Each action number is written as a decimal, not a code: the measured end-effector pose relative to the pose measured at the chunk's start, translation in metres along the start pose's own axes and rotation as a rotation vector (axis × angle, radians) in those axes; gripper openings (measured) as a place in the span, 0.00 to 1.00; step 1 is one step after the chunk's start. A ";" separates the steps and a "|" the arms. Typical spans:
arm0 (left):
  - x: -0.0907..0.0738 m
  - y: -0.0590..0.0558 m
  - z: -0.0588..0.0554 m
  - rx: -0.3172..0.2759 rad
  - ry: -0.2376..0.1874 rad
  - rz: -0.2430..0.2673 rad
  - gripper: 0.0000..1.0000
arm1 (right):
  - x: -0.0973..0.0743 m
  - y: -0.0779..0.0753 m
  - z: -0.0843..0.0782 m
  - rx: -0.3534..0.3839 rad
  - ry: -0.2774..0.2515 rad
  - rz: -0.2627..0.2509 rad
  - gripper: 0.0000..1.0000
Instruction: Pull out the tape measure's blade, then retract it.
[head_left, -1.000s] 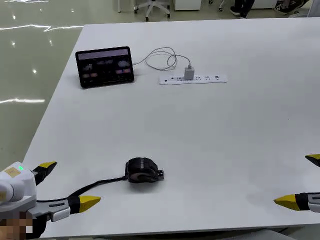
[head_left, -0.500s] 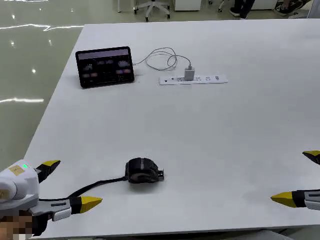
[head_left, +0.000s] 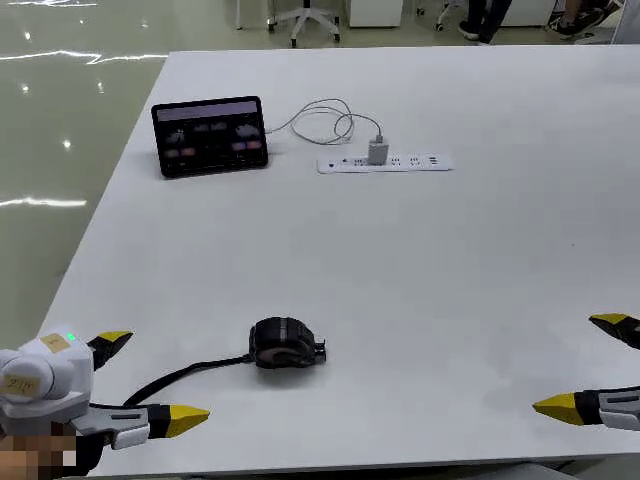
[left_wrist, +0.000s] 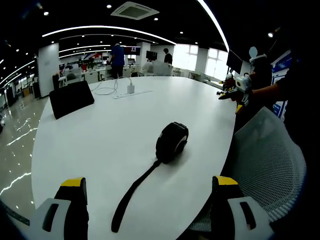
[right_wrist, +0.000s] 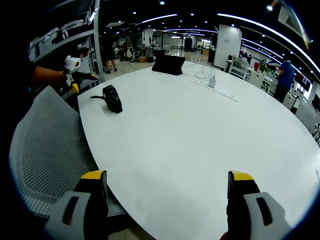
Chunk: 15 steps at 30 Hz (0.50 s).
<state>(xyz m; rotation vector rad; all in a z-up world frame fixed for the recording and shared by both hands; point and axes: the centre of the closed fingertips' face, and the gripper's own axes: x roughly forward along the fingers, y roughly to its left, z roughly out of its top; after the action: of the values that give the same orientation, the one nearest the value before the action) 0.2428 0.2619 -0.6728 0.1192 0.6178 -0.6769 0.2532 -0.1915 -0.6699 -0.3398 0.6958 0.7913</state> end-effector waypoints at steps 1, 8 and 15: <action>0.001 0.001 0.001 0.000 -0.001 -0.001 1.00 | 0.002 0.001 0.001 -0.002 0.003 0.005 0.96; 0.018 -0.003 0.003 0.031 0.050 -0.042 1.00 | 0.020 0.015 0.012 -0.032 0.004 0.053 0.94; 0.040 -0.016 0.014 0.119 0.108 -0.128 1.00 | 0.039 0.026 0.027 -0.077 0.008 0.108 0.94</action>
<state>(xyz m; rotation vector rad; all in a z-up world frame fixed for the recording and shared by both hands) 0.2644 0.2233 -0.6826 0.2296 0.6923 -0.8358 0.2651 -0.1392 -0.6781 -0.3780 0.6968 0.9216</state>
